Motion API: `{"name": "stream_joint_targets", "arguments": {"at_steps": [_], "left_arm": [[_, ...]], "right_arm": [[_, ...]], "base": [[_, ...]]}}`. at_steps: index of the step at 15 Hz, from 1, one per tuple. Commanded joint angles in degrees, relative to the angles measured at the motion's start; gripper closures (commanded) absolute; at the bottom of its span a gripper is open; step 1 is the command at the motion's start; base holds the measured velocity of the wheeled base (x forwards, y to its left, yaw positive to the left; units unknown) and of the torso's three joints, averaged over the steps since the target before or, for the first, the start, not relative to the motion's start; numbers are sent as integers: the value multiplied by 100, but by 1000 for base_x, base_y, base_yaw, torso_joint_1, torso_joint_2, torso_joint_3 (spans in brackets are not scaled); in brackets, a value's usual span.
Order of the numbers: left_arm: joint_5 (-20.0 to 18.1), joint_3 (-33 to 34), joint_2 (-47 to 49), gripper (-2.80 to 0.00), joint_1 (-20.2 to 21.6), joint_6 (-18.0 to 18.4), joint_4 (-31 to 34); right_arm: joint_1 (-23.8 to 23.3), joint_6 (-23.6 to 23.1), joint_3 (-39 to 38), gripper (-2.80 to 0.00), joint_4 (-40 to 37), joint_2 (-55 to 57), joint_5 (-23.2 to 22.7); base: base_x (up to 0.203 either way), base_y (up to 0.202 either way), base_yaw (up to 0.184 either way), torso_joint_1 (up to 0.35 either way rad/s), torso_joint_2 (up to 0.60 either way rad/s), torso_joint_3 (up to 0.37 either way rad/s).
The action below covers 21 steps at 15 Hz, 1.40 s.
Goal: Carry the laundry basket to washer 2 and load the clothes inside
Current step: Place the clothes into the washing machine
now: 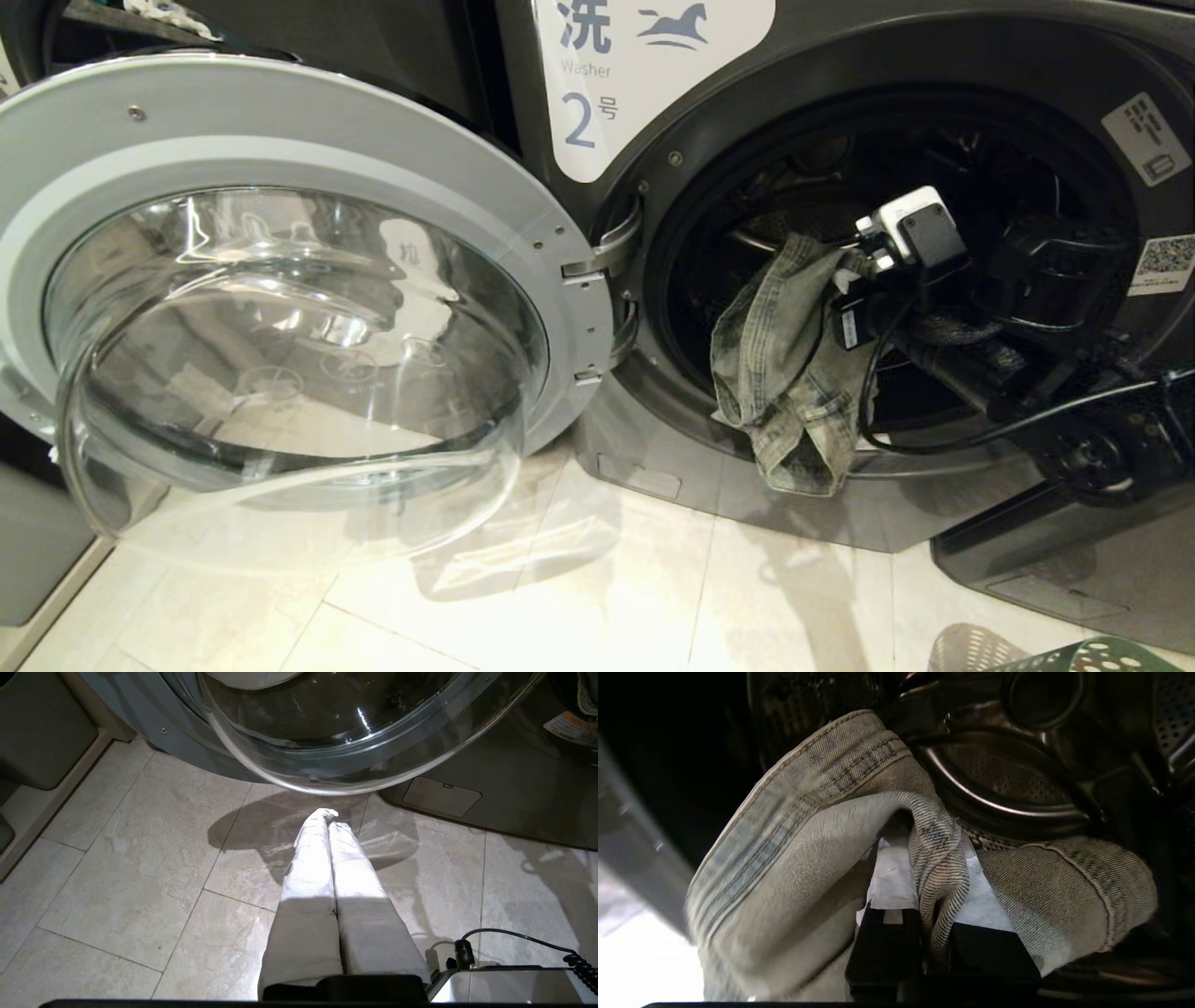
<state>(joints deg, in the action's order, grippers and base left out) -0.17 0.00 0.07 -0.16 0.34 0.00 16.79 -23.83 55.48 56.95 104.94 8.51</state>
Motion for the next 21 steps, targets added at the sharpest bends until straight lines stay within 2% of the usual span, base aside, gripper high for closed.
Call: {"name": "stream_joint_targets", "arguments": {"at_steps": [1, 5, 10, 14, 16, 19, 21], "left_arm": [[0, 0, 1, 0, -2, -8, 0], [0, 0, 1, 0, -2, -8, 0], [1, 0, 1, 0, -2, -8, 0], [0, 0, 1, 0, -2, 1, 0], [0, 0, 1, 0, -2, 1, 0], [0, 0, 1, 0, -2, 1, 0], [0, 0, 1, 0, -2, 1, 0]], "right_arm": [[-26, 3, 333, 0, 386, 821, 91], [-95, -1, 1608, 0, 800, 1896, 531], [-189, -31, 3287, 0, 796, 2572, 583], [-272, -34, 4537, 0, 347, 2773, 590], [-281, -35, 4719, 0, 24, 2828, 591], [-360, -342, 4718, 0, 36, 2909, 561], [-360, -376, 4736, 0, 9, 2953, 566]], "base": [[0, 0, 0, 0, 0, 0], [0, 0, 0, 0, 0, 0], [0, 0, 0, 0, 0, 0], [0, 0, 0, 0, 0, 0], [0, 0, 0, 0, 0, 0], [0, 0, 0, 0, 0, 0], [0, 0, 0, 0, 0, 0]]}}
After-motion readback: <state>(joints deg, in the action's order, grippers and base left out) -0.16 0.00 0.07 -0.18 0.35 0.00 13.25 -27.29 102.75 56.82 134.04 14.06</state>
